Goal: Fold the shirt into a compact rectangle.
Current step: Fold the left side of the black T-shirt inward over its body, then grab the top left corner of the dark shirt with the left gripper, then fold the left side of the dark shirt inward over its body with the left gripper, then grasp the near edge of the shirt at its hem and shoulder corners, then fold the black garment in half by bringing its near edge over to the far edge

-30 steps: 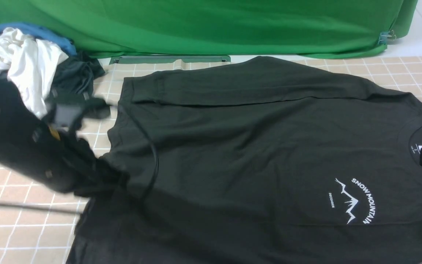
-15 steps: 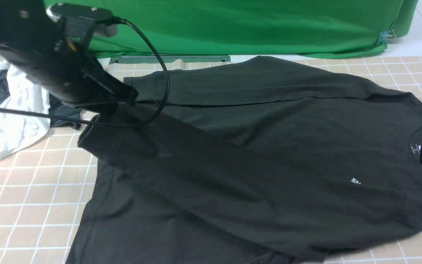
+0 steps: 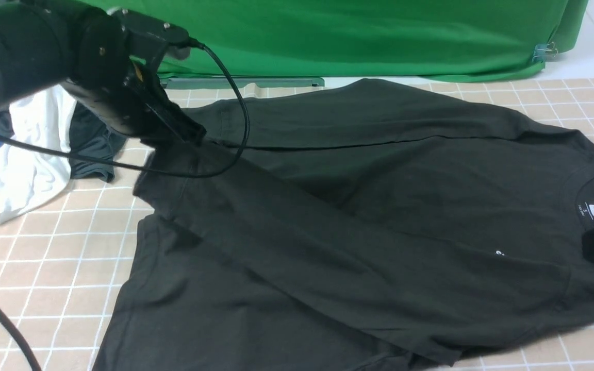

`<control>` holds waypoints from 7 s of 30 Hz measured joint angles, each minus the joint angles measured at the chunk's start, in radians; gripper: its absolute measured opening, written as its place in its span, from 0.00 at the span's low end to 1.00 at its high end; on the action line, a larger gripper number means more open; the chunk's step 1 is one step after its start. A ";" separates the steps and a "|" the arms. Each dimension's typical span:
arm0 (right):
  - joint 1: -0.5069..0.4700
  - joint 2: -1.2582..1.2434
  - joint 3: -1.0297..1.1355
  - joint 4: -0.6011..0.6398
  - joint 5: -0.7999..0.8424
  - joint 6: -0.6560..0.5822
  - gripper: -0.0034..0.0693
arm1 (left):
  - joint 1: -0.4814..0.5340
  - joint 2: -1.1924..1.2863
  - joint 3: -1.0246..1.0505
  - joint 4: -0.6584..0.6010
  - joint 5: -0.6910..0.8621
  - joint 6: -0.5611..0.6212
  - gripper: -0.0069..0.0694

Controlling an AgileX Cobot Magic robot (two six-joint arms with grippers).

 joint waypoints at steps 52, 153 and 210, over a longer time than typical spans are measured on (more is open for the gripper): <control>0.000 0.125 -0.113 -0.026 0.105 -0.002 0.38 | 0.131 0.665 -0.647 -0.392 0.071 -0.001 0.27; 0.161 0.507 -0.126 -0.160 0.239 -0.067 0.76 | 0.022 -0.346 0.604 -0.249 0.310 -0.214 0.14; -0.036 1.208 -1.036 -0.392 0.024 -0.246 0.13 | 0.232 0.401 -0.581 -0.476 0.157 -0.344 0.14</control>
